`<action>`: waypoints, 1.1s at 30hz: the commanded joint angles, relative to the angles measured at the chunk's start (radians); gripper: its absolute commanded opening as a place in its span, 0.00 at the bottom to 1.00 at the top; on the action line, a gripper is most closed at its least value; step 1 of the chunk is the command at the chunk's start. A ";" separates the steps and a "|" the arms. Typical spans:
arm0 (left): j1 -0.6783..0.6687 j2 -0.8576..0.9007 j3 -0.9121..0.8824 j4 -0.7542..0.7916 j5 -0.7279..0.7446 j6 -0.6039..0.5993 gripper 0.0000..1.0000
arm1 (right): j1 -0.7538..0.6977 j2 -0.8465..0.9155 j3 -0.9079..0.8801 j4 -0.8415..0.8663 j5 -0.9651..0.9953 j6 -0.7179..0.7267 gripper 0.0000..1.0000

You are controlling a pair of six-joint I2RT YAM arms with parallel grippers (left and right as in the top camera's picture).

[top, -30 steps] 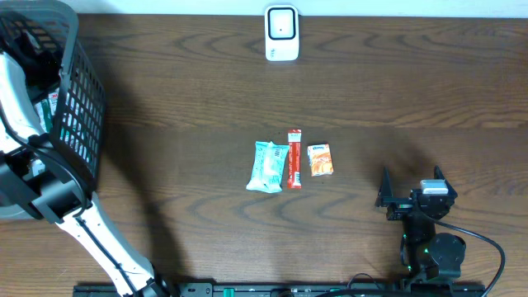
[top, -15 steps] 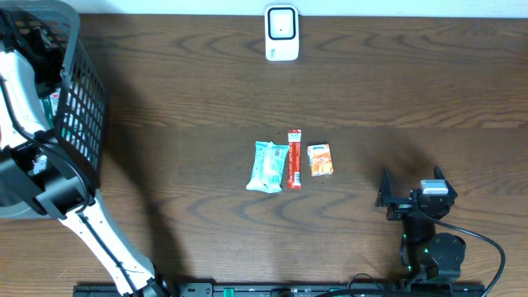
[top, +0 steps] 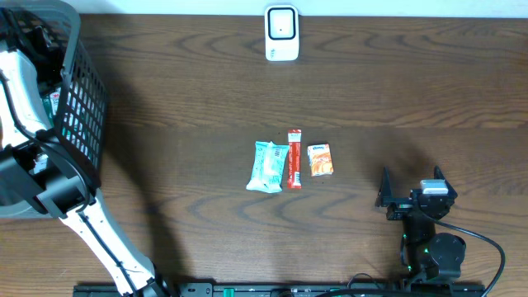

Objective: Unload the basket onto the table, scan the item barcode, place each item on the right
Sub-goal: 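Grasp the clear round container in the basket with the left gripper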

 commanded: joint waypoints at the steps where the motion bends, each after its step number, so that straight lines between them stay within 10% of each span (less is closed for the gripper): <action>1: -0.005 0.095 -0.025 -0.023 -0.042 0.010 0.83 | -0.009 -0.003 -0.001 -0.004 -0.004 -0.005 0.99; 11: -0.005 0.087 -0.025 -0.038 -0.240 -0.101 0.77 | -0.009 -0.003 -0.001 -0.004 -0.004 -0.005 0.99; 33: 0.008 -0.102 -0.024 -0.056 -0.042 -0.159 0.92 | -0.009 -0.003 -0.001 -0.004 -0.004 -0.005 0.99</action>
